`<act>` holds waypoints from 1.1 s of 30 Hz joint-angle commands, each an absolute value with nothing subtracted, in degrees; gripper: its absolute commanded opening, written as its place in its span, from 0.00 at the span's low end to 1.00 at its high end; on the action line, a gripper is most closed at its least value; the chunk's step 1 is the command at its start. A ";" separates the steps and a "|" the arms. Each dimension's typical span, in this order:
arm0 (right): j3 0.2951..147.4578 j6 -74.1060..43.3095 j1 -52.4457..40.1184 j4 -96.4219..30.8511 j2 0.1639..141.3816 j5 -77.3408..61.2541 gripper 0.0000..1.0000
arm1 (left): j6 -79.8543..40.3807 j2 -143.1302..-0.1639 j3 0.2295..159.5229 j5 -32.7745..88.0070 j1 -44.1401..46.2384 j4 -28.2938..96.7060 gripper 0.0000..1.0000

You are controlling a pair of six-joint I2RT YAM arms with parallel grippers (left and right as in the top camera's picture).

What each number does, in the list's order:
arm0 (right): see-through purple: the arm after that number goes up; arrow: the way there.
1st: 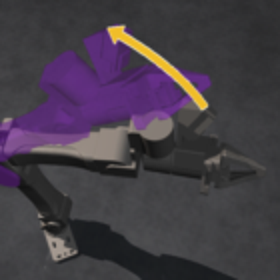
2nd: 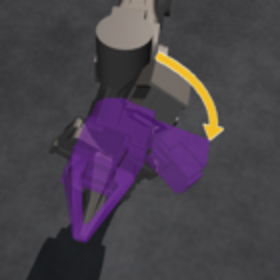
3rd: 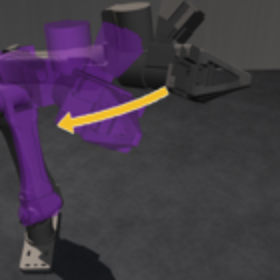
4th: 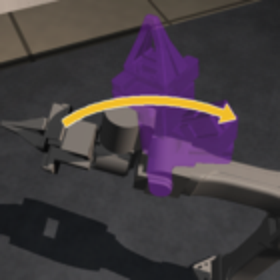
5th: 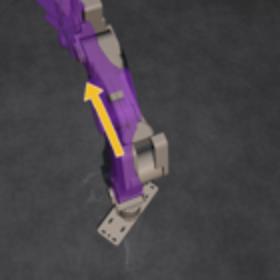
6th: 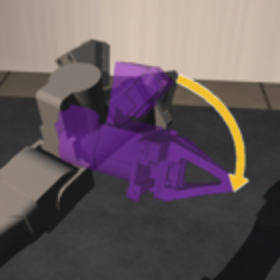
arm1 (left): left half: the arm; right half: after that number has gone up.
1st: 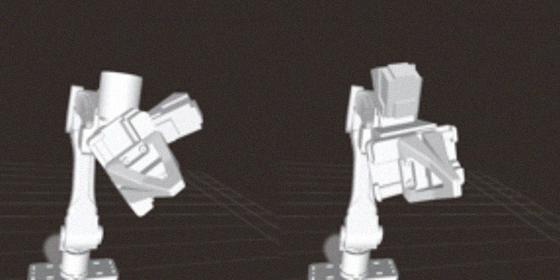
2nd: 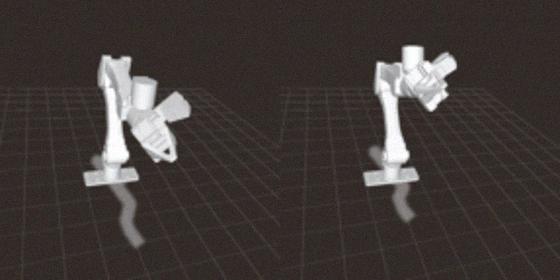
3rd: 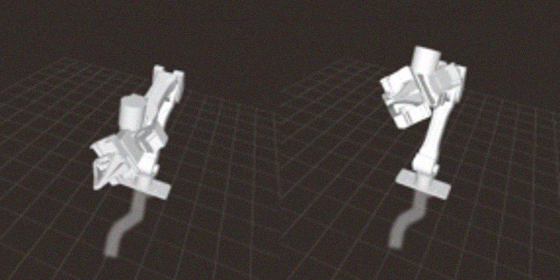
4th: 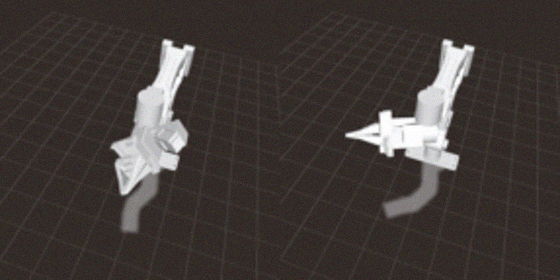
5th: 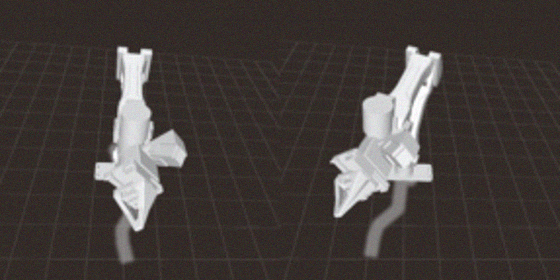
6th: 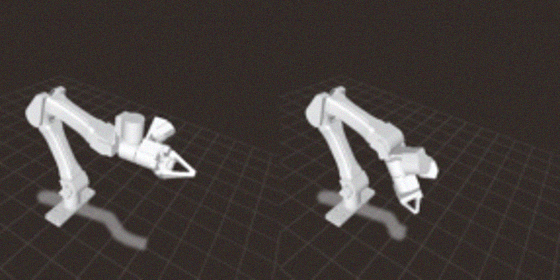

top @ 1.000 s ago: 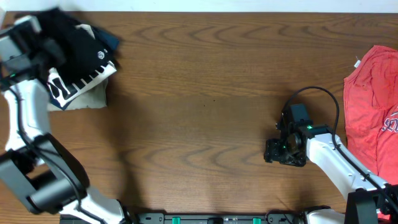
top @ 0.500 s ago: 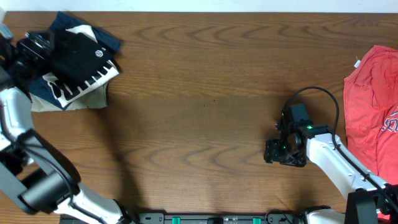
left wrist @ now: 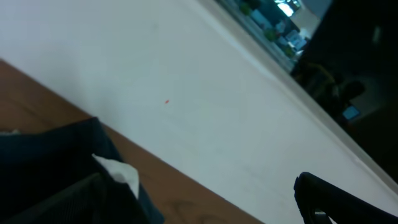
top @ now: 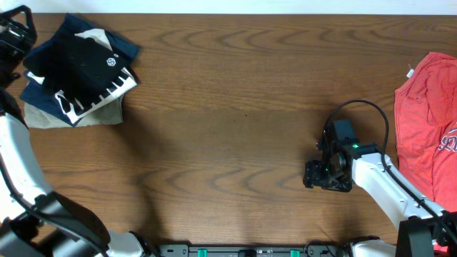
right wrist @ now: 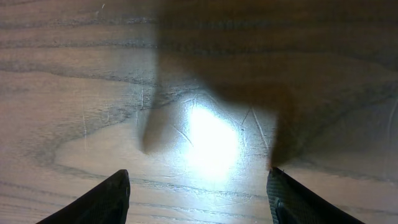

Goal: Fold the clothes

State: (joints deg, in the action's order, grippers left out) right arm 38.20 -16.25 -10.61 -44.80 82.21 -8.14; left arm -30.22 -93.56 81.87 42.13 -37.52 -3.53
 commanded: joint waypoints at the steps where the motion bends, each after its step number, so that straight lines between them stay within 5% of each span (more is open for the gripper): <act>1: 38.57 -15.59 -10.13 -44.93 81.52 -8.38 0.69 | -30.74 -98.87 83.00 39.57 -36.69 -3.55 0.98; 14: 38.57 -15.55 -10.13 -45.98 81.52 -8.36 0.69 | -30.44 -122.96 82.96 41.65 -36.58 10.09 0.98; 23: 38.57 -14.50 -10.13 -46.28 81.52 -8.38 0.70 | -27.64 -116.55 83.02 44.31 -36.73 9.10 0.98; 29: 38.57 -14.52 -10.13 -45.58 81.52 -8.43 0.98 | -27.46 -104.27 83.07 43.66 -36.34 8.78 0.98; 33: 38.57 -14.55 -10.13 -43.33 81.52 -9.63 0.99 | -26.13 -97.71 83.07 42.09 -34.11 10.26 0.98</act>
